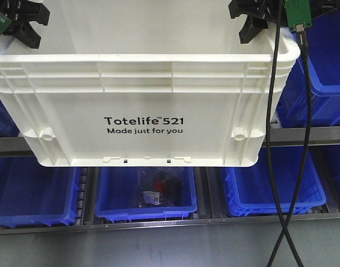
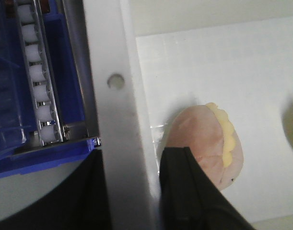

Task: Place moving items into box and shelve
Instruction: 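Hold the crate level above the shelf's roller track with both grippers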

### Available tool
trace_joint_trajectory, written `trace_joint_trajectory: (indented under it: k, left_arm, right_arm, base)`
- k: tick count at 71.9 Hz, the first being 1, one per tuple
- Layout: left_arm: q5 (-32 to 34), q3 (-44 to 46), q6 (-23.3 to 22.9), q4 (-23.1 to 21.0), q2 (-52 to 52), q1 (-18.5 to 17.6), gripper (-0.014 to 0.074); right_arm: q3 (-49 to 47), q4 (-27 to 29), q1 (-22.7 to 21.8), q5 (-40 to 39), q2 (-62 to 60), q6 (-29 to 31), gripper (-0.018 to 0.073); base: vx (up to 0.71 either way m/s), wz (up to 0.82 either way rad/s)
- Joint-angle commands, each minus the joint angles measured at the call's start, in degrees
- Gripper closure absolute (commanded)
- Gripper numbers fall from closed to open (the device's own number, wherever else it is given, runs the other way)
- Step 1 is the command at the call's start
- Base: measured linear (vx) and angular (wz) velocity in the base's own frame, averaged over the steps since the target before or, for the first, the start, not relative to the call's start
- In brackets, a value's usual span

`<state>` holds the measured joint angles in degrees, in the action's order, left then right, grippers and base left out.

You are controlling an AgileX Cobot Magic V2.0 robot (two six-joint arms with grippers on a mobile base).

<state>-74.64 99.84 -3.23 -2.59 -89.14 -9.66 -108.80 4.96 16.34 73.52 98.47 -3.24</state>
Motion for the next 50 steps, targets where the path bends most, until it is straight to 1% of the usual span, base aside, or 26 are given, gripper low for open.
trace_joint_trajectory:
  k: [1, 50]
  left_arm:
    - [5.57, 2.07, 0.49, -0.48, 3.28, -0.06, 0.0597]
    - [5.57, 2.07, 0.49, -0.48, 3.28, -0.06, 0.0597]
  right_arm:
    - [-2.29, 1.21, -0.02, -0.05, -3.7, 1.41, 0.0562]
    - [-2.29, 1.21, -0.02, -0.05, -3.7, 1.41, 0.0562]
  base:
    - [0.09, -0.02]
    - [0.06, 0.0]
